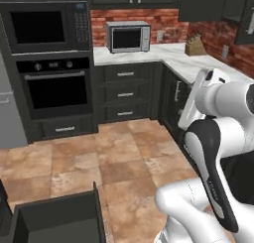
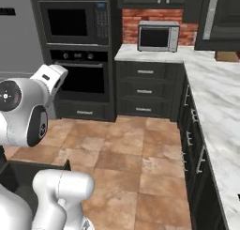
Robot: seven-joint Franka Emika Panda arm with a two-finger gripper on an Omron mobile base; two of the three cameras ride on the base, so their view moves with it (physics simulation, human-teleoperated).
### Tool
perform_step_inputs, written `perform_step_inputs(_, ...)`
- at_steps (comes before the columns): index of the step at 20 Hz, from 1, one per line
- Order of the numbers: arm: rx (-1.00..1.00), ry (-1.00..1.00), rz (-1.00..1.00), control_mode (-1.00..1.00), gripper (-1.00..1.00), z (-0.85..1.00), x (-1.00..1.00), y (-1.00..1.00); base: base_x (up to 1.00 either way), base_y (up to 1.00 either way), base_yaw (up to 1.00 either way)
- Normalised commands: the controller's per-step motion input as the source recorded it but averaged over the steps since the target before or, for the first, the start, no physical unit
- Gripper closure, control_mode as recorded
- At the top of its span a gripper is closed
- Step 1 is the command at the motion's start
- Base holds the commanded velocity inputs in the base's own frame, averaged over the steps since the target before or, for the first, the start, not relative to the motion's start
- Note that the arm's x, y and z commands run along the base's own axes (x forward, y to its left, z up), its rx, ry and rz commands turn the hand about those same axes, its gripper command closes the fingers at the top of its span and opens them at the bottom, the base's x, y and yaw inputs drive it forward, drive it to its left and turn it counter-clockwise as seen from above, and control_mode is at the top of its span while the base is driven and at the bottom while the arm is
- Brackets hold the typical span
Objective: Open the cabinet directly in front. Then move the beer and the mug to the dining counter with the jar on it.
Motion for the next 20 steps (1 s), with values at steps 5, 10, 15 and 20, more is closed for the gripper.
perform_step_inputs(5,0.00,0.00,0.00,1.00,-1.00,0.00,0.00,0.00,-0.02,-0.46,0.06)
perform_step_inputs(10,0.00,0.00,0.00,1.00,-1.00,0.00,0.00,0.00,0.05,-1.00,0.07)
perform_step_inputs(15,0.00,0.00,0.00,1.00,-1.00,0.00,0.00,0.00,0.22,-0.39,0.05)
perform_step_inputs(20,0.00,0.00,0.00,1.00,-1.00,0.00,0.00,0.00,1.00,0.57,-0.04)
